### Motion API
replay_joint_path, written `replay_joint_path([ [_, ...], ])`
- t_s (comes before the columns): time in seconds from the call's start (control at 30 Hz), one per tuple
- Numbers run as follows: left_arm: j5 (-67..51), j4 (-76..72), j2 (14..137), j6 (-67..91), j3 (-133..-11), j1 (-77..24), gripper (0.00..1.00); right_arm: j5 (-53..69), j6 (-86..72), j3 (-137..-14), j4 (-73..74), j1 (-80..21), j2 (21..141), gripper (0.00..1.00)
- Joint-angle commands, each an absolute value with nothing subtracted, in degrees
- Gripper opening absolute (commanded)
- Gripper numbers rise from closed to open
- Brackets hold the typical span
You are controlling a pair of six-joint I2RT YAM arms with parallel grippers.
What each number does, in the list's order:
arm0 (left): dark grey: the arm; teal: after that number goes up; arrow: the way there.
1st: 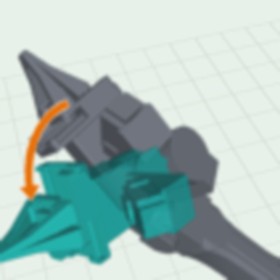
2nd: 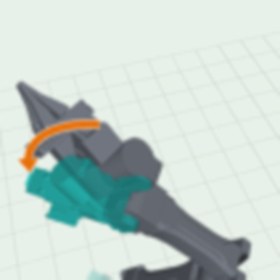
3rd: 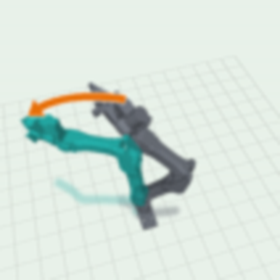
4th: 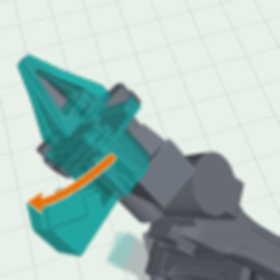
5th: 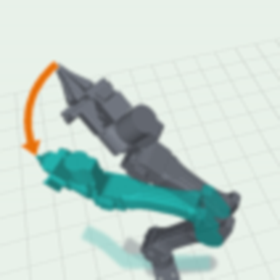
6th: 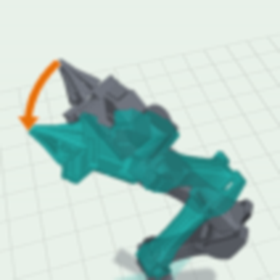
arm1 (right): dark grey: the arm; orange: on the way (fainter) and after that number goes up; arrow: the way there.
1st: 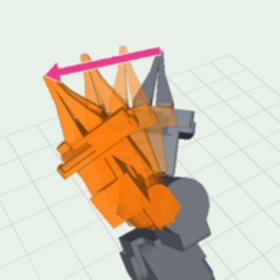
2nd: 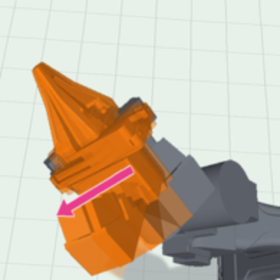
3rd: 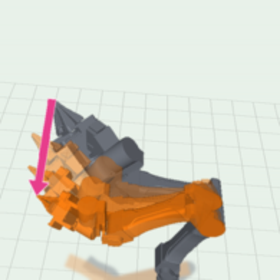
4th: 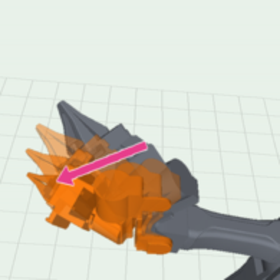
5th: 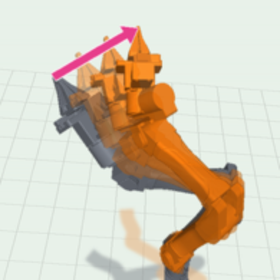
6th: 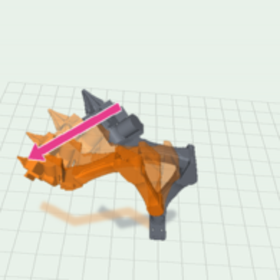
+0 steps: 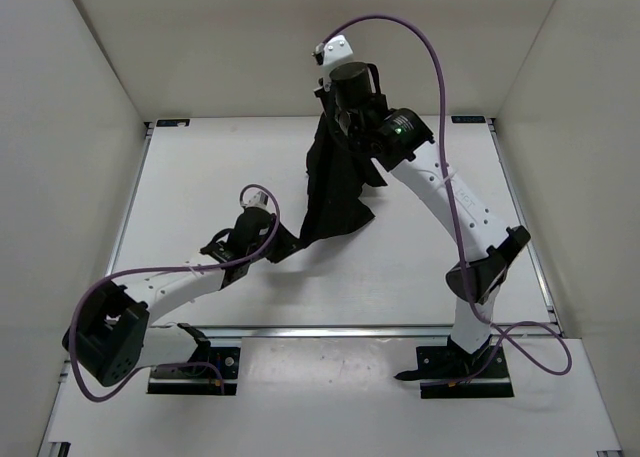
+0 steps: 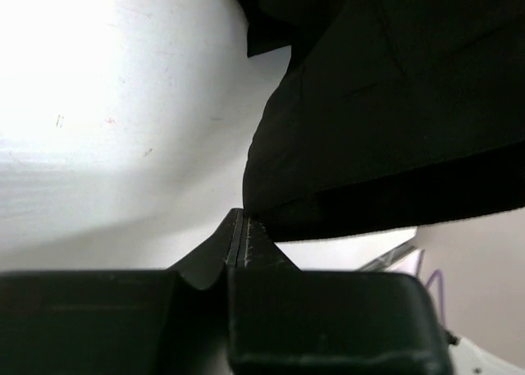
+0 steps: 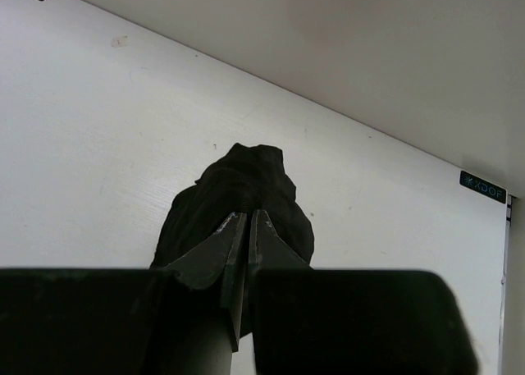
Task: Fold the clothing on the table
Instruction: Flatten the skirt out
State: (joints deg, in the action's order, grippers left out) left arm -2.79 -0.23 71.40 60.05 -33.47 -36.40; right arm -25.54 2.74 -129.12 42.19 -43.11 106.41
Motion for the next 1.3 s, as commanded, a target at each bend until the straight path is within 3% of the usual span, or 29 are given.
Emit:
replay_joint_path([
  [0.0, -1.5, -1.06, 71.28, 59.33, -33.93, -35.51, 0.0, -25.84, 2.02, -128.32, 38.5, -43.5, 101.43, 0.0],
  [0.2, -0.09, 5.87, 68.56, 53.1, -36.99, -31.74, 0.0, -27.77, 1.84, -123.5, 38.58, -41.49, 97.47, 0.0],
  [0.33, -0.52, 14.65, 63.73, 43.01, -44.8, -20.6, 0.0, -28.74, 1.15, -121.12, 38.41, -37.19, 93.35, 0.0],
  [0.4, -0.09, 18.62, 64.77, 36.59, -52.44, -17.32, 0.0, -27.78, 1.49, -119.11, 37.36, -34.11, 90.8, 0.0],
  [0.57, 8.43, 31.35, 74.08, 20.07, -85.35, -18.99, 0.0, -22.09, 2.12, -118.38, 36.21, -28.84, 86.57, 0.0],
  [0.67, 12.81, 34.88, 79.71, 14.96, -98.31, -21.87, 0.0, -15.76, 0.36, -116.64, 36.74, -23.48, 85.17, 0.0],
  [0.8, 13.38, 34.37, 78.67, 13.35, -92.92, -22.68, 0.0, -10.73, -3.07, -98.23, 33.49, -18.65, 78.33, 0.0],
  [0.97, 12.31, 32.34, 69.71, 17.48, -68.95, -23.2, 0.0, -3.89, -7.64, -73.52, 32.43, -17.67, 69.97, 0.0],
  [1.17, 10.38, 34.9, 63.81, 20.83, -58.29, -23.03, 0.0, 1.13, -11.42, -60.23, 33.4, -18.72, 64.96, 0.01],
  [1.27, 7.48, 32.0, 67.91, 21.01, -59.49, -21.54, 0.0, 5.17, -10.2, -59.14, 28.93, -14.26, 67.31, 0.0],
])
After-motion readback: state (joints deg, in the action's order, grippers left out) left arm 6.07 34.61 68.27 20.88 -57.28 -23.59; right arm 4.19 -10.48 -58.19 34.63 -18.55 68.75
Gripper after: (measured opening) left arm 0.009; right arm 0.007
